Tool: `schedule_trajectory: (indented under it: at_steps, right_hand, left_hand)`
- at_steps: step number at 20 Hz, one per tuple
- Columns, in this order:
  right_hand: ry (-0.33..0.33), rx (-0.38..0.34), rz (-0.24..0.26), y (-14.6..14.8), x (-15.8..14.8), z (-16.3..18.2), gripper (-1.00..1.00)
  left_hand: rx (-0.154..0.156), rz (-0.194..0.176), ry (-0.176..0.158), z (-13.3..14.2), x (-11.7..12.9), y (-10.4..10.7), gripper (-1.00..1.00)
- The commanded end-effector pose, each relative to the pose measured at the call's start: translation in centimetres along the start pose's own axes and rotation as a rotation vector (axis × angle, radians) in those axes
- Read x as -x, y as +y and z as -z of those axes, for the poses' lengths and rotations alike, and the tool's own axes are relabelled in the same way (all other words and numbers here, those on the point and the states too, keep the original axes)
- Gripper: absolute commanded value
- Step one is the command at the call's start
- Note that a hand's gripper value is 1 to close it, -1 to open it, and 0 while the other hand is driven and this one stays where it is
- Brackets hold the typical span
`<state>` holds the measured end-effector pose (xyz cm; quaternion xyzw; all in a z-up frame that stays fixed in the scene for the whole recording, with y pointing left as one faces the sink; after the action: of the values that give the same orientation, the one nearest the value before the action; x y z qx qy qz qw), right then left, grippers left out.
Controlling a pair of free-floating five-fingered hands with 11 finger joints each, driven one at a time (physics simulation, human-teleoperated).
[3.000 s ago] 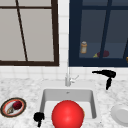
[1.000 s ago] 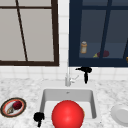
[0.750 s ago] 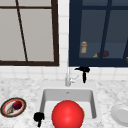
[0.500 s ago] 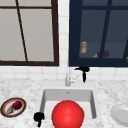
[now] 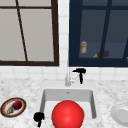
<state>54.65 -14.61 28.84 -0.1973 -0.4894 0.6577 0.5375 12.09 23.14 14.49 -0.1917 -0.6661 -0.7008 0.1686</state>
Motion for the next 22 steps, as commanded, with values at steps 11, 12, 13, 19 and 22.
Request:
schedule_trajectory:
  at_steps: [11, 12, 13, 19, 22]
  right_hand:
    - [0.003, -0.195, 0.073, 0.9, 3.3, 6.6, -1.0]
    - [-0.007, -0.176, 0.043, 1.9, 3.4, 6.8, -1.0]
    - [-0.033, -0.12, -0.012, 3.0, 3.3, 6.5, -1.0]
    - [0.016, -0.042, -0.058, 6.3, 3.8, 9.8, -1.0]
    - [0.018, -0.033, -0.026, 4.5, 4.2, 10.6, -1.0]
  left_hand:
    - [0.0, 0.0, 0.0, 0.0, 0.0, 0.0, 0.0]
    - [0.0, 0.0, 0.0, 0.0, 0.0, 0.0, 0.0]
    - [0.0, 0.0, 0.0, 0.0, 0.0, 0.0, 0.0]
    - [0.0, 0.0, 0.0, 0.0, 0.0, 0.0, 0.0]
    - [0.0, 0.0, 0.0, 0.0, 0.0, 0.0, 0.0]
